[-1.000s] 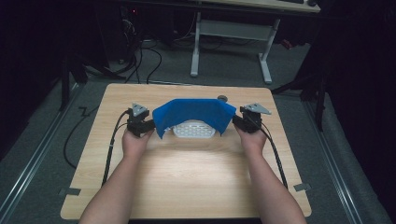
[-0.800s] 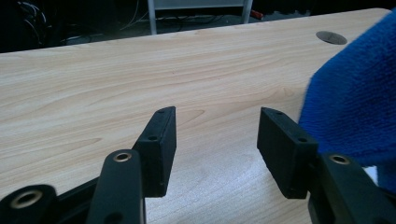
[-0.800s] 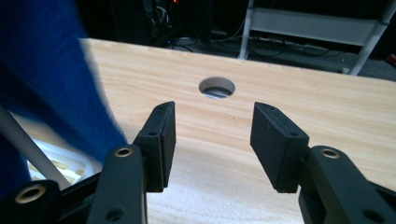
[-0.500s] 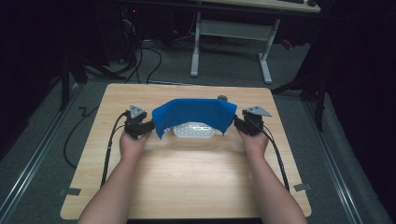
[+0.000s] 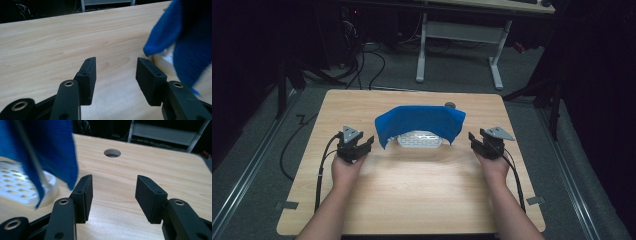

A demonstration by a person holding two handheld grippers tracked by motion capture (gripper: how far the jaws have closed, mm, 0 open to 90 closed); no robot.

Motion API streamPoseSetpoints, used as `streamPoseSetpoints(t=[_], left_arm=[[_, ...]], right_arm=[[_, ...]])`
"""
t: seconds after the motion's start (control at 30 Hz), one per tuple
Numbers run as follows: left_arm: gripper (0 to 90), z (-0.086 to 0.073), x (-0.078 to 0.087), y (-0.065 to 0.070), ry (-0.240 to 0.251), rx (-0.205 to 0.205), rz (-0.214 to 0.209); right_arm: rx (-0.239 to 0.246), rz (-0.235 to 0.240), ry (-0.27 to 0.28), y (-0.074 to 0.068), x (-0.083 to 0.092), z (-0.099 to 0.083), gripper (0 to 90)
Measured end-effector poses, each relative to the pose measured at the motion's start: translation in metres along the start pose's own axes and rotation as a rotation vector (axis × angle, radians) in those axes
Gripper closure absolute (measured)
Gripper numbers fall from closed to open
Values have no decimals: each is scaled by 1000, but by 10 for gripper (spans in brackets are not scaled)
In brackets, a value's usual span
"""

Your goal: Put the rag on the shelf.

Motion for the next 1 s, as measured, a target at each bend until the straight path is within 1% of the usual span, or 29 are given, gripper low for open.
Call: streamPoseSetpoints(t=[0.03,0.07,0.1,0.13,0.17,0.23,0.27,0.33,0.4,0.47,0.5,0.57,0.6,0.63,0.67,0.7,0.73,0.77,0.8,0.83,0.87,0.9,0.93,1.0], left_arm=[[516,-3,4,3,-4,-3,-5],[516,-7,9,7,-9,-6,-14],[516,-12,13,10,-16,-10,-20],[515,-17,17,15,-29,-17,-30],[512,-22,21,19,-39,-30,-36],[510,-31,30,26,-51,-38,-50],[510,-36,35,31,-52,-40,-55],[509,-45,43,40,-72,-54,-70],[501,-51,50,50,-82,-64,-86],[498,-57,57,61,-84,-66,-102],[492,-61,60,68,-91,-71,-115],[475,-66,65,84,-112,-81,-144],[463,-68,68,94,-119,-92,-156],[455,-69,71,104,-122,-95,-180],[453,-70,75,116,-114,-88,-205],[453,-71,77,126,-115,-100,-224],[453,-73,78,136,-120,-122,-241],[451,-75,77,144,-131,-146,-257],[450,-76,76,149,-138,-167,-265],[448,-77,74,152,-146,-186,-268],[446,-78,72,154,-155,-189,-271],[445,-78,70,154,-159,-183,-274],[445,-79,69,154,-164,-178,-276],[445,-80,68,153,-168,-178,-273]], right_arm=[[9,-4,4,-1,5,-2,477],[12,-5,-5,-3,10,-3,462],[27,-1,-16,-5,14,-5,448],[32,2,-18,-7,20,-7,450],[38,9,3,-10,26,-8,450],[45,6,11,-14,39,-12,446],[40,16,5,-17,44,-15,440],[18,42,8,-24,55,-22,432],[33,42,4,-29,65,-29,430],[50,47,-8,-36,74,-35,421],[59,56,-10,-40,79,-39,417],[59,87,-15,-50,88,-49,417],[61,102,-33,-56,92,-56,417],[74,113,-52,-61,96,-63,415],[91,122,-71,-67,100,-70,413],[105,128,-85,-72,105,-75,414],[117,137,-90,-77,109,-79,416],[121,152,-97,-82,113,-83,416],[125,164,-101,-86,115,-85,416],[137,169,-101,-89,116,-86,416],[142,168,-100,-90,116,-85,416],[142,165,-100,-89,114,-85,415],[127,162,-105,-88,112,-85,415],[121,156,-117,-85,109,-87,415]])
Point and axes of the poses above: each handheld gripper's, and its own axes: x roughly backward along the jaws, z roughly out of its top, y roughly to its right, the point moved 8 cm from there along -x, roughly forward along the jaws
